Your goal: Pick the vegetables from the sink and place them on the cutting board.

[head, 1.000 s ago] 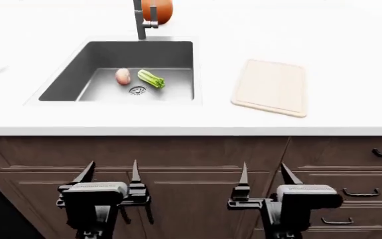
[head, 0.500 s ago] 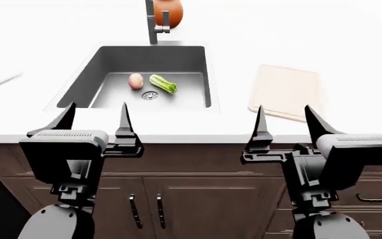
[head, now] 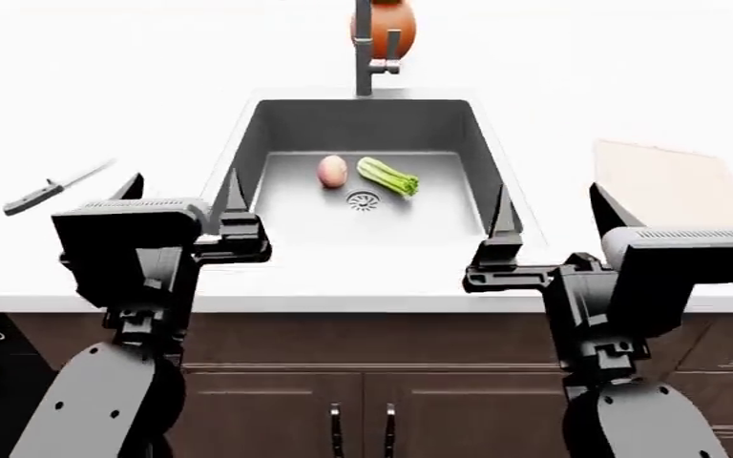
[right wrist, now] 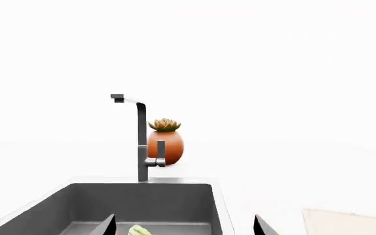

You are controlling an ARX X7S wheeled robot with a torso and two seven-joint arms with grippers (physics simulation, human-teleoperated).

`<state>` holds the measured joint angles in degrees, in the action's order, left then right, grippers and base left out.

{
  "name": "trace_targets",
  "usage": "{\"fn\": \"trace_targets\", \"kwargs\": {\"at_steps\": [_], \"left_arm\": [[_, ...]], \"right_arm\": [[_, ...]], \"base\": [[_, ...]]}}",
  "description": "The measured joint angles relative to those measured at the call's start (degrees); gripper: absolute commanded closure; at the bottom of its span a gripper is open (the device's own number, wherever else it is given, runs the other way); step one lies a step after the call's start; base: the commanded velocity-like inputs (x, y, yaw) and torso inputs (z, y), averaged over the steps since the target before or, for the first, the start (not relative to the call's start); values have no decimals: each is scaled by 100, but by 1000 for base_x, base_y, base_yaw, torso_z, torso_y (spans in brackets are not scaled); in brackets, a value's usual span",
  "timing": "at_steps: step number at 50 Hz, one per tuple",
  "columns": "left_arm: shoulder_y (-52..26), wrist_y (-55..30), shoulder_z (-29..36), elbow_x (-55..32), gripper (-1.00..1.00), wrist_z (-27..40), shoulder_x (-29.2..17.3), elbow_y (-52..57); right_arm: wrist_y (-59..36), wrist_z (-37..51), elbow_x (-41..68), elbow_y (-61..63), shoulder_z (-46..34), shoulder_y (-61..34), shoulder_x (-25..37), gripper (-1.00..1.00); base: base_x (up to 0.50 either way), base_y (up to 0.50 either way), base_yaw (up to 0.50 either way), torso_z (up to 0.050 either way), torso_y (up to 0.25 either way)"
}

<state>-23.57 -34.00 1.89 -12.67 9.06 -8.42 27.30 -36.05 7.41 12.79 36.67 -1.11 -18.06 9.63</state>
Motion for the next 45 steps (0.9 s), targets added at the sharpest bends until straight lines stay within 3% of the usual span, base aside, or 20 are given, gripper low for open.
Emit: {"fn": "trace_targets", "kwargs": {"at_steps": [12,19,29,45], "left_arm": [[-2633,-380,-56,36,-100,154,139,-2803],[-3688,-334,-97,64,-100,188,160,-4183],[-4386,-326,-63,94,-100,246,169,-5038],[-4824,-395,11,94,-100,316,145,-5514]], "right_arm": [[-979,-93,24,-2205,-153,-2588,138,-100],[-1162,-79,-6,-3372,-137,-3596,141,-100],[-1326,-43,15,-4164,-76,-4289,137,-100],[-1468,9,-1,-4822,-163,-4790,109,-100]], "base": [[483,174,0,0,0],[500,18,0,0,0],[500,0,0,0,2],[500,0,0,0,1]]}}
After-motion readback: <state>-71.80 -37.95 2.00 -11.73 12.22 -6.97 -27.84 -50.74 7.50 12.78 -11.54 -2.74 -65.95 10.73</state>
